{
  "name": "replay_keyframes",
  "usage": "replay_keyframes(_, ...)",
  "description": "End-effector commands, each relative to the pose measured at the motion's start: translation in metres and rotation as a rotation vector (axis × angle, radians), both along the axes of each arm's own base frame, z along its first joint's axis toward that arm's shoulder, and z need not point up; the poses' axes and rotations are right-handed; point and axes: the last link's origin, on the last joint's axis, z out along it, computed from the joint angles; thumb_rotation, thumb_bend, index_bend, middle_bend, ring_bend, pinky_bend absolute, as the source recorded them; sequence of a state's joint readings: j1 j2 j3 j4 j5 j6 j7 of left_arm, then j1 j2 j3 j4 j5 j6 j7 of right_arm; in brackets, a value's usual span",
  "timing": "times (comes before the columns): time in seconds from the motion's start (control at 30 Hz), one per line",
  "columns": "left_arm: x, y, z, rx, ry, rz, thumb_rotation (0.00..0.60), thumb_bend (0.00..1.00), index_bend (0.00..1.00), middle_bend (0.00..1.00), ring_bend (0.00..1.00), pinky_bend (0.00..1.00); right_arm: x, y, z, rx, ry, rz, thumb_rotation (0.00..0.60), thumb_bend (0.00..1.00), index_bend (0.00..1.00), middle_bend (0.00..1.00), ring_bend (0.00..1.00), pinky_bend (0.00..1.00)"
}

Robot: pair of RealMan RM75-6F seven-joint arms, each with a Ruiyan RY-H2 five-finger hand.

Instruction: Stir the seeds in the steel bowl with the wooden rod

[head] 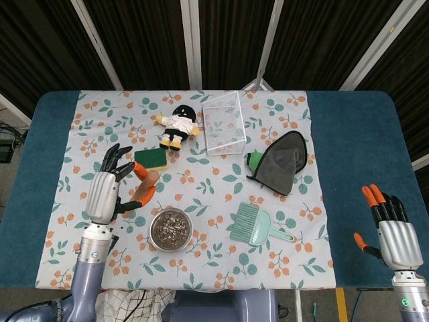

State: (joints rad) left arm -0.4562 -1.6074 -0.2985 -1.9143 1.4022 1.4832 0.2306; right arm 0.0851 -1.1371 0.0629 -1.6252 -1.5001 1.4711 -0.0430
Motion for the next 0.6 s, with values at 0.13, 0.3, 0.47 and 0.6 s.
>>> replay_keyframes(0.13, 0.014, 0.0, -0.028, -0.053, -0.141, -0.091, 0.6, 0.73, 0.66, 0.68, 0.16, 0.05, 0.0, 0.0, 0.0, 0.0, -0.006, -0.003, 0.6, 0.31, 0.0, 0.0, 0.0, 0.0)
replay_keyframes(0.3, 0.015, -0.002, -0.047, -0.091, -0.218, -0.135, 0.6, 0.73, 0.66, 0.68, 0.16, 0.05, 0.0, 0.0, 0.0, -0.001, -0.009, -0.004, 0.6, 0.31, 0.0, 0.0, 0.0, 0.0)
replay_keyframes(0.47, 0.01, -0.01, -0.061, -0.09, -0.256, -0.217, 0.6, 0.73, 0.66, 0.68, 0.16, 0.05, 0.0, -0.001, 0.0, -0.002, -0.004, -0.002, 0.6, 0.31, 0.0, 0.0, 0.0, 0.0)
replay_keyframes(0.6, 0.007, -0.016, -0.069, -0.092, -0.287, -0.258, 0.6, 0.73, 0.66, 0.68, 0.16, 0.05, -0.001, -0.001, 0.0, -0.002, -0.007, -0.006, 0.6, 0.31, 0.0, 0.0, 0.0, 0.0)
